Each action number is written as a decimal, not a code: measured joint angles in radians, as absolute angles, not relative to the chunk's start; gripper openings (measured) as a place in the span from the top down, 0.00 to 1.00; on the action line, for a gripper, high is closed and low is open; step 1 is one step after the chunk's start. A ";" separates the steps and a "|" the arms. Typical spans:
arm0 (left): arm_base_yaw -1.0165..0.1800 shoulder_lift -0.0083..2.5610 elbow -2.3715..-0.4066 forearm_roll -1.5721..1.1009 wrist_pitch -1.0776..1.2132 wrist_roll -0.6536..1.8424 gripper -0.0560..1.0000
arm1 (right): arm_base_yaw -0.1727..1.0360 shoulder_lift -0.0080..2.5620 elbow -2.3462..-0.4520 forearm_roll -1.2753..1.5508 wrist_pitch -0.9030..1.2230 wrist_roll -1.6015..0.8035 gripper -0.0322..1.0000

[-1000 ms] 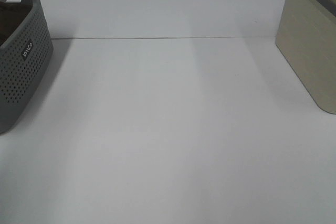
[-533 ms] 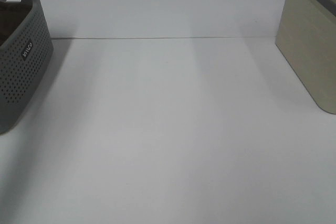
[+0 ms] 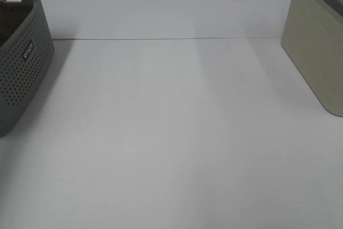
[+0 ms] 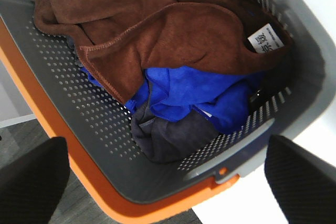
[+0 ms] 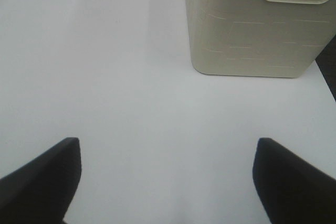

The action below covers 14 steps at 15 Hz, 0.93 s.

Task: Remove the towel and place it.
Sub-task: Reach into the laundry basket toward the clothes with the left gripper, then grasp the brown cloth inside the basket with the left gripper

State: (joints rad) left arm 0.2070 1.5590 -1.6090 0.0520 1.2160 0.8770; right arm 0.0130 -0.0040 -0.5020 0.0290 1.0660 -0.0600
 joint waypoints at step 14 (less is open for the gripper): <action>0.225 2.167 -2.024 0.115 1.213 0.962 0.07 | 0.013 -0.004 -0.502 0.029 1.066 -0.060 0.15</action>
